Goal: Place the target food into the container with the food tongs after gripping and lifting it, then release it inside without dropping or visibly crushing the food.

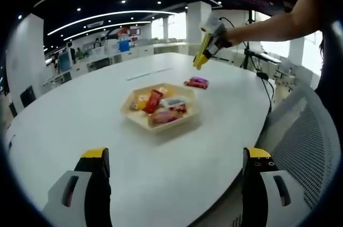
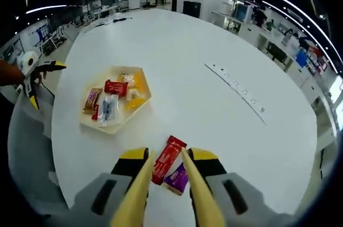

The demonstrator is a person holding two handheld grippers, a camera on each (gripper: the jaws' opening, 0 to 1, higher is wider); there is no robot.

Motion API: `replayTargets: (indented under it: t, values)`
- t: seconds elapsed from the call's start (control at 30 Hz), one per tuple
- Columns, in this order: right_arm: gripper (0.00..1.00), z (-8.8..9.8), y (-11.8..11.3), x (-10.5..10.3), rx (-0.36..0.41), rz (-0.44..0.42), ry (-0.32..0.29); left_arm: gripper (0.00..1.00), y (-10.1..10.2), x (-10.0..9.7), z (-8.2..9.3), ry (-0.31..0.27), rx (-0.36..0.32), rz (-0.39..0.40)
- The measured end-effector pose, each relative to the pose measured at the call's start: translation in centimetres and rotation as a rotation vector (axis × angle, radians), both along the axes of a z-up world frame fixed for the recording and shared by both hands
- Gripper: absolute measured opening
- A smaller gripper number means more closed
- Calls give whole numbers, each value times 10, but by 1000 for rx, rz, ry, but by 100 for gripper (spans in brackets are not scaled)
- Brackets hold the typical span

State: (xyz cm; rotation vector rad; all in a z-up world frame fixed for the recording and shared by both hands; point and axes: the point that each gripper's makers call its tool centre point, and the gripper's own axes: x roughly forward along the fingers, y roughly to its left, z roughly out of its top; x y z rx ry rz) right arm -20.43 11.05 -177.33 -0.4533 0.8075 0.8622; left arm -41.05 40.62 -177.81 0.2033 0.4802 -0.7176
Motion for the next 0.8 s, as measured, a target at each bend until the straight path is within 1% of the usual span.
replayTargets:
  t: [0.03, 0.23, 0.47, 0.5, 0.57, 0.63, 0.7, 0.8]
  values:
    - [29, -2, 1, 0, 7, -6, 8, 100, 0, 0, 0, 1, 1, 0]
    - [29, -18, 2, 3, -3, -34, 12, 100, 0, 0, -1, 4, -1, 2]
    - [29, -41, 1, 5, -26, -85, 51, 100, 0, 1, 0, 7, -4, 7]
    - [29, -43, 1, 4, -27, -92, 63, 100, 1, 1, 0, 7, -2, 7]
    - [29, -46, 0, 4, -32, -103, 60, 99, 1, 1, -1, 9, -3, 6]
    - [29, -49, -2, 5, -34, -118, 74, 99, 1, 1, -1, 8, -2, 6]
    - [29, -50, -2, 6, -34, -127, 76, 99, 1, 1, -2, 10, -1, 6]
    - [30, -55, 0, 4, -33, -132, 98, 99, 1, 1, -2, 13, -2, 7]
